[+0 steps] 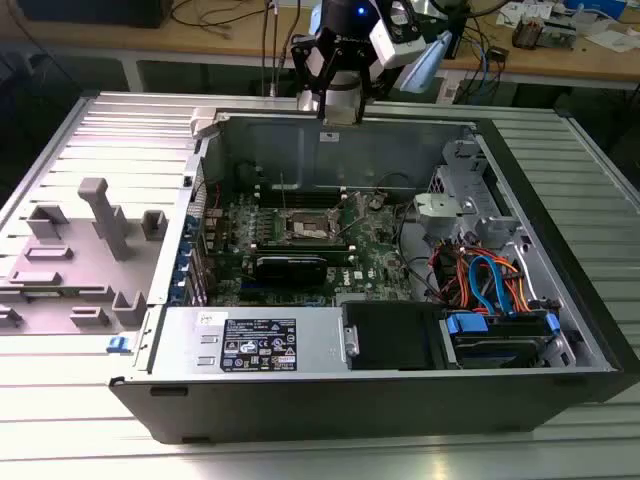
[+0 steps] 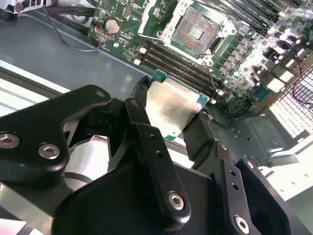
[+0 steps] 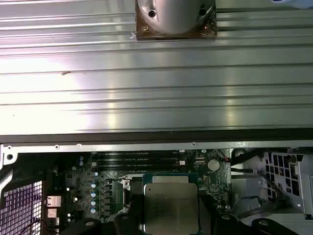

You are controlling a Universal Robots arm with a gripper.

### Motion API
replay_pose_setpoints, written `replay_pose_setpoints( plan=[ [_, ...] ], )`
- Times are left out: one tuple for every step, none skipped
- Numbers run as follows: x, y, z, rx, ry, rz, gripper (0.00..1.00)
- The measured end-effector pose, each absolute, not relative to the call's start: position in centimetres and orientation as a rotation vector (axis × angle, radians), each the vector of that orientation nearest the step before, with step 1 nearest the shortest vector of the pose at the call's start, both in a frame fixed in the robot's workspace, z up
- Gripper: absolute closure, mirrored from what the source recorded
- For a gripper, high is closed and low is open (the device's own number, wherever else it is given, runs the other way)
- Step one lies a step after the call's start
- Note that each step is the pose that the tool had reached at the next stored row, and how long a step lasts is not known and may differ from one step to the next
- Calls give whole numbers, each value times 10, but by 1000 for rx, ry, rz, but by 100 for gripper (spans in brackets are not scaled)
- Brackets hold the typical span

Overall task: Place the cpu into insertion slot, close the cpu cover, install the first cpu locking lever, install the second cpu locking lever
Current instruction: 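Place the cpu into insertion slot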

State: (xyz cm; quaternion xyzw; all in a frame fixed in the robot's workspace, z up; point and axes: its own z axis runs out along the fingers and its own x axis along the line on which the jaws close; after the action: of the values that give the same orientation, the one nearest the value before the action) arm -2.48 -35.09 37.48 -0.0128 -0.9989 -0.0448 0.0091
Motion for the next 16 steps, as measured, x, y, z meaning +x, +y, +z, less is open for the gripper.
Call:
replay_pose_setpoints(
  plan=[
    [-25,-356,375,-40,-3120,-140,46],
    [-25,-358,375,-40,-3120,-140,46],
    [-25,-359,374,-40,-3120,-140,46],
    [-25,-360,374,-40,-3120,-140,46],
    [-25,-361,374,-40,-3120,-140,46],
    [-25,-362,374,-40,-3120,-140,46],
    [-25,-363,374,-40,-3120,-140,46],
    [-25,-363,374,-40,-3120,-138,46],
    [-25,-363,374,-40,-3120,-138,46],
    [-25,-363,373,-42,-3120,-136,46],
    [-25,-363,373,-56,-3120,-135,46],
    [-25,-363,373,-58,-3120,-135,46],
    [-25,-363,373,-59,-3120,-135,46],
    [-25,-363,373,-59,-3121,-136,46],
    [-25,-363,373,-60,-3120,-136,46],
    [-25,-363,373,-60,-3121,-136,46]
  ],
)
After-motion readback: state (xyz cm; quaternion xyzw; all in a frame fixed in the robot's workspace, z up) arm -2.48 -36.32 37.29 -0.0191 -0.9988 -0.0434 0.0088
